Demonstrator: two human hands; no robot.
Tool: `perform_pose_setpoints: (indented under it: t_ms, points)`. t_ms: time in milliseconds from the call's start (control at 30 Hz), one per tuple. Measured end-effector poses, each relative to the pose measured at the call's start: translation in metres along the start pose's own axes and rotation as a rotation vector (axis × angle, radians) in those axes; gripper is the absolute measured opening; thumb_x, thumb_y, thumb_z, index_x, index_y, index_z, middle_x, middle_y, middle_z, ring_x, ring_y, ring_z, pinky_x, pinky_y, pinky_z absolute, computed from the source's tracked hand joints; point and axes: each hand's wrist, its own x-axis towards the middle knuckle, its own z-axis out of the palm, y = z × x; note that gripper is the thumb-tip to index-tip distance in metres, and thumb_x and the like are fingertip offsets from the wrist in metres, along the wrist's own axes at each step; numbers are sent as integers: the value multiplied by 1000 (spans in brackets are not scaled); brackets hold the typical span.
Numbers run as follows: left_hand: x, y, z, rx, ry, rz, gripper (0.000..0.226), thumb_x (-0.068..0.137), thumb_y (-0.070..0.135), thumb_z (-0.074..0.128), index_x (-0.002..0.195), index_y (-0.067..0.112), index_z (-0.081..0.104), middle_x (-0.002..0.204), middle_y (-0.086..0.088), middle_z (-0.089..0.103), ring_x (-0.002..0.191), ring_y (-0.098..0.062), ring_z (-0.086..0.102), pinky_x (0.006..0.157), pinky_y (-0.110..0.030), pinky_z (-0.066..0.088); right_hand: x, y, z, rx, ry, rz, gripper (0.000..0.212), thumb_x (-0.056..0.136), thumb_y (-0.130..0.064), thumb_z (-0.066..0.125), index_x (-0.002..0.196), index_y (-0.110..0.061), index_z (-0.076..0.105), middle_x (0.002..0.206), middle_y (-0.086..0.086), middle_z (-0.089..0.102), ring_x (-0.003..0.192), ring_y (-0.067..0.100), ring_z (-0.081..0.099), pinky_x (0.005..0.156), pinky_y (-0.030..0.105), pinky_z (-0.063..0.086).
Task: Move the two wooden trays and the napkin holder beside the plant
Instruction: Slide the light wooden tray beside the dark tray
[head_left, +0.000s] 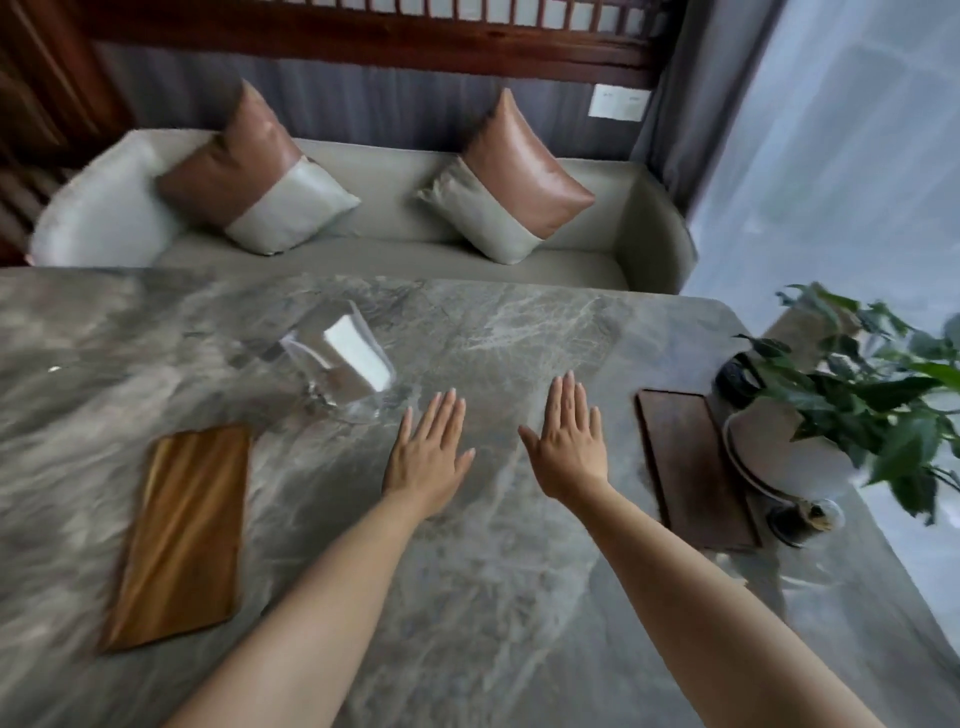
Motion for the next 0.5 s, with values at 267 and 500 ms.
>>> perform_pose_setpoints:
  t_ms: [267,500]
  points:
    - [-49,-119,-18,71,56,-92,63,81,40,33,124,3,59,130,-10,62,116,-22,63,110,-40,22,-5,-124,12,32,-3,-146,71,100,-45,19,146,-6,-18,159,9,-19,147,22,-16,121,38,-6]
    - [-87,-209,-3,-65,42,-296,63,98,41,24,150,11,1,160,-6,-3,149,-19,1,121,-41,0,-12,-204,37,40,-53,-239,71,100,-44,22,148,-6,-13,160,9,-15,148,22,-13,121,37,-2]
